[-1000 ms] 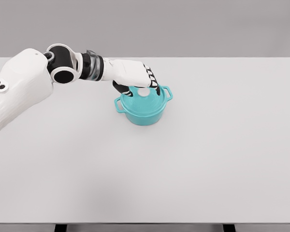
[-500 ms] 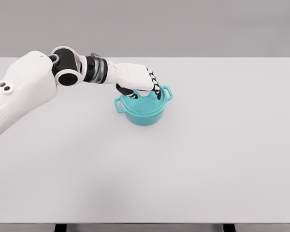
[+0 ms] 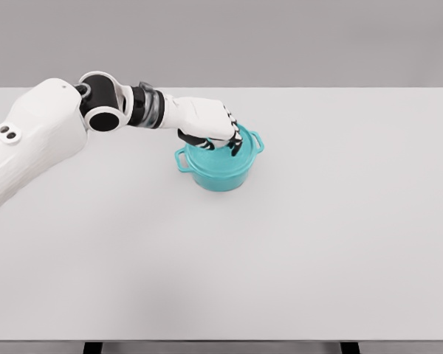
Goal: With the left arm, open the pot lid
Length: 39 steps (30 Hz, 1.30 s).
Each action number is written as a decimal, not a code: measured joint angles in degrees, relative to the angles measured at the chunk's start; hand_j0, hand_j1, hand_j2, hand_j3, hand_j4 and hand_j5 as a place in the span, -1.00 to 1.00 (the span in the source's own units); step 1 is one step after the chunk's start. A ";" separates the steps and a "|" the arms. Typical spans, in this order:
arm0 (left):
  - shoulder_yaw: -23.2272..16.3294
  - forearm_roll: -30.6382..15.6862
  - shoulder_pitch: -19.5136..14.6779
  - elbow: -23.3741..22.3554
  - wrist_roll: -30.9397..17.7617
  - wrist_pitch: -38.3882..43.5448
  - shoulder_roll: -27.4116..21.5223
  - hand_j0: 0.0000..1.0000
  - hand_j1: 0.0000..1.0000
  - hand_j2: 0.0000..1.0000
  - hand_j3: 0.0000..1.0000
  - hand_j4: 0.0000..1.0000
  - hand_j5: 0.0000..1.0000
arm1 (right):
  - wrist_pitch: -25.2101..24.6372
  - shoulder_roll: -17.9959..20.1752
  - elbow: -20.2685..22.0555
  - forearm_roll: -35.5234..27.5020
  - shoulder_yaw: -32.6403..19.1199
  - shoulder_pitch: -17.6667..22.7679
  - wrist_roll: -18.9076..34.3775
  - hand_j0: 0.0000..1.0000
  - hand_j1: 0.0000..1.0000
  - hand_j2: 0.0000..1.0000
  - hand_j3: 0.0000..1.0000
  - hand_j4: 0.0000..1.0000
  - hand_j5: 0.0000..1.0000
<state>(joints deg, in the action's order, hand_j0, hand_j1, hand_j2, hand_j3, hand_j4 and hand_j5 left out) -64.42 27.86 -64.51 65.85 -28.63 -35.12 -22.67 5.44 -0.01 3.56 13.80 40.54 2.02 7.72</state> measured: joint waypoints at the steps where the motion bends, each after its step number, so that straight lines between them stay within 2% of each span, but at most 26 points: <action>1: 0.02 0.00 -0.09 0.02 -0.02 0.00 -0.02 -0.03 -0.03 -0.03 -0.03 -0.03 -0.03 | 0.00 0.00 0.01 0.00 0.00 0.00 0.00 1.00 1.00 1.00 1.00 1.00 1.00; 10: 0.52 -0.27 -1.41 0.27 0.03 0.01 -2.24 -0.05 -0.05 -0.05 -0.05 -0.05 -0.05 | 0.00 0.00 0.01 0.00 0.00 0.00 0.00 1.00 1.00 1.00 1.00 1.00 1.00; 18: 1.09 -0.21 -1.93 0.94 0.21 0.01 -10.96 -0.05 -0.05 -0.05 -0.05 -0.05 -0.05 | 0.00 0.00 0.03 0.00 0.00 -0.09 0.00 1.00 1.00 1.00 1.00 1.00 1.00; 24: 0.80 0.97 -0.70 0.76 0.20 -0.03 -16.78 0.02 0.02 0.02 0.02 0.02 0.02 | 0.00 0.00 0.04 0.00 0.01 0.00 0.00 1.00 1.00 1.00 1.00 1.00 1.00; 26: 0.75 1.21 -0.44 0.68 0.20 -0.02 -17.36 0.29 0.29 0.29 0.29 0.29 0.29 | 0.00 0.00 0.04 0.00 0.01 -0.09 0.00 1.00 1.00 1.00 1.00 1.00 1.00; 27: 0.74 1.24 -0.44 0.65 0.21 -0.02 -17.52 0.60 0.60 0.60 0.60 0.60 0.60 | 0.00 0.00 0.03 0.00 0.00 0.00 0.00 1.00 1.00 1.00 1.00 1.00 1.00; 28: 0.75 1.23 -0.35 0.63 0.21 -0.01 -17.63 0.80 0.80 0.80 0.80 0.80 0.80 | 0.00 0.00 0.02 0.00 -0.01 0.00 0.00 1.00 1.00 1.00 1.00 1.00 1.00; 29: 0.79 1.18 -0.44 0.62 0.21 0.00 -17.71 0.90 0.90 0.90 0.90 0.90 0.90 | 0.00 0.00 0.02 0.00 -0.01 0.00 0.00 1.00 1.00 1.00 1.00 1.00 1.00; 31: 0.84 1.05 -0.35 0.57 0.22 0.00 -17.81 0.99 0.99 0.99 0.99 0.99 0.99 | 0.00 0.00 0.02 0.00 0.00 0.00 0.00 1.00 1.00 1.00 1.00 1.00 1.00; 36: 0.88 0.05 -0.26 -0.20 0.24 0.03 -18.18 1.00 1.00 1.00 1.00 1.00 1.00 | 0.00 0.00 0.02 0.00 0.01 0.00 0.00 1.00 1.00 1.00 1.00 1.00 1.00; 39: 1.01 -7.48 1.14 -7.21 0.29 0.03 -20.42 1.00 1.00 1.00 1.00 1.00 1.00 | 0.00 0.00 0.02 0.00 0.00 0.00 0.00 1.00 1.00 1.00 1.00 1.00 1.00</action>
<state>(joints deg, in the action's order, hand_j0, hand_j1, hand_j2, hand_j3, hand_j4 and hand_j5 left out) -63.41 20.38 -63.37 58.64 -28.34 -35.10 -43.09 5.44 -0.01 3.58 13.80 40.54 2.02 7.72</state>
